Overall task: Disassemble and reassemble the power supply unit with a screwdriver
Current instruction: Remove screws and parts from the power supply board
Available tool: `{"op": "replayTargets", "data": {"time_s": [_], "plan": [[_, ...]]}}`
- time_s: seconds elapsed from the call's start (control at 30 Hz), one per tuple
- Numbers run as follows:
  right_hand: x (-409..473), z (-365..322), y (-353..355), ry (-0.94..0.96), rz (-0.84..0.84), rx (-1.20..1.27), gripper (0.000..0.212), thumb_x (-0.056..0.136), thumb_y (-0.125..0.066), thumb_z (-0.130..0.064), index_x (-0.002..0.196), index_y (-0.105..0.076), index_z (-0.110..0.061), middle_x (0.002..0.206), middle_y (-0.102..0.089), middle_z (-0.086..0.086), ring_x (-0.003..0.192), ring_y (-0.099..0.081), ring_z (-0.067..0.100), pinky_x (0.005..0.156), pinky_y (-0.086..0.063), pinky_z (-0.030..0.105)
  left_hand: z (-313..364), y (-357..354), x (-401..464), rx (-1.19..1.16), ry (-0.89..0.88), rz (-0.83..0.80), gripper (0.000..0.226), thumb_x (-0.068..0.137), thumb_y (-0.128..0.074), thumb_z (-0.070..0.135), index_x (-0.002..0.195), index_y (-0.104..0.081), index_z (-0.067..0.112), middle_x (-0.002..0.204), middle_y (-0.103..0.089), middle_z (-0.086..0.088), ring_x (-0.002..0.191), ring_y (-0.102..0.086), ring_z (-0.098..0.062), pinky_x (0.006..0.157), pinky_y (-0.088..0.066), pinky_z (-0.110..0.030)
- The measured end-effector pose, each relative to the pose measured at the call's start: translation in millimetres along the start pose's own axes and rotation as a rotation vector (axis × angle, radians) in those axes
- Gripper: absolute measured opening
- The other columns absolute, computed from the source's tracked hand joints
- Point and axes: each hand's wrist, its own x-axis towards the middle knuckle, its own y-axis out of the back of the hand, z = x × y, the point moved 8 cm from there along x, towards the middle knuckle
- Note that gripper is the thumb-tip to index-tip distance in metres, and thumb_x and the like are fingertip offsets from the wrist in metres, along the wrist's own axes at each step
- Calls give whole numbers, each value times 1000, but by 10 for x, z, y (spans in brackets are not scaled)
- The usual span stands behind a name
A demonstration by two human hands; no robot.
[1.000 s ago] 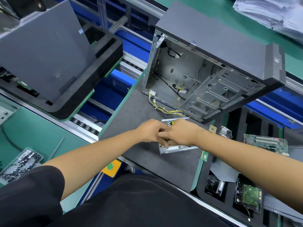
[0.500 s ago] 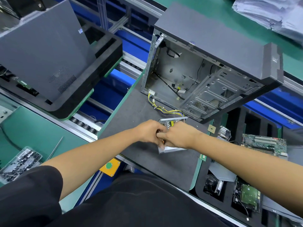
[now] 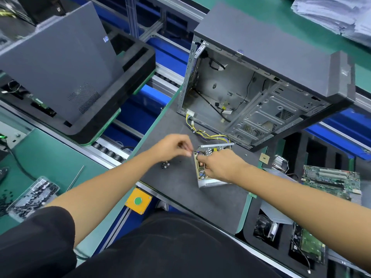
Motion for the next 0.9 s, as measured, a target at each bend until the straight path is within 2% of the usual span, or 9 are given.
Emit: {"op": "replayTargets", "data": {"time_s": [0.07, 0.13, 0.2, 0.33, 0.5, 0.63, 0.77, 0.83, 0.9], "plan": [[-13, 31, 10, -39, 23, -25, 32, 89, -46, -31, 120, -49, -23, 77, -66, 7, 62, -54, 32, 47, -14, 32, -225, 401, -92, 166, 38, 221, 15, 84, -82, 22, 87, -69, 27, 86, -72, 10, 92, -62, -11, 83, -45, -22], [-40, 79, 33, -76, 38, 4, 33, 86, -47, -31, 118, -50, -25, 60, -50, 0, 55, -43, 29, 47, -14, 31, -430, 554, -188, 331, 130, 274, 15, 85, -81, 27, 89, -67, 27, 88, -70, 12, 95, -55, -15, 89, -42, -32], [-68, 157, 60, -140, 73, 80, 25, 83, -48, -31, 108, -48, -30, 54, -36, -3, 52, -39, 26, 47, -16, 30, -587, 514, -254, 391, 191, 198, 18, 84, -82, 28, 89, -65, 25, 89, -70, 11, 92, -57, -13, 94, -39, -37], [-178, 388, 52, -330, 157, 345, 16, 76, -43, -36, 85, -30, -34, 62, -49, -6, 65, -50, 27, 50, -20, 30, -708, 285, -362, 344, 225, 20, 15, 85, -81, 13, 91, -67, 14, 90, -69, 0, 88, -64, -17, 94, -45, -40], [-311, 533, -49, -511, 229, 488, 18, 74, -51, -33, 82, -35, -31, 62, -55, -6, 65, -55, 27, 51, -21, 29, -704, 220, -408, 371, 186, -7, 15, 83, -82, 10, 93, -71, 12, 90, -63, 2, 92, -57, -17, 89, -45, -33], [-382, 505, -200, -597, 232, 618, 17, 72, -50, -33, 82, -37, -31, 65, -59, -7, 68, -55, 26, 53, -24, 29, -723, 216, -427, 414, 187, -4, 17, 82, -83, 15, 94, -72, 15, 88, -55, 9, 84, -45, -5, 79, -38, -22], [-443, 466, -279, -660, 247, 696, 17, 68, -43, -40, 82, -38, -33, 65, -58, -8, 69, -54, 25, 54, -26, 29, -712, 157, -429, 429, 197, -47, 14, 85, -81, 16, 95, -71, 15, 90, -58, 7, 86, -52, -9, 81, -43, -27], [-481, 476, -310, -693, 260, 734, 17, 70, -47, -39, 84, -39, -33, 67, -60, -10, 71, -55, 24, 55, -27, 29, -696, 144, -423, 420, 208, -41, 8, 89, -75, 17, 94, -68, 16, 92, -63, 4, 90, -58, -15, 85, -47, -36], [-510, 480, -334, -719, 269, 759, 17, 74, -53, -36, 84, -39, -34, 69, -61, -11, 71, -55, 23, 55, -27, 29, -682, 172, -421, 415, 208, 3, 3, 94, -68, 14, 93, -66, 15, 97, -63, 0, 93, -57, -18, 87, -46, -37]]}}
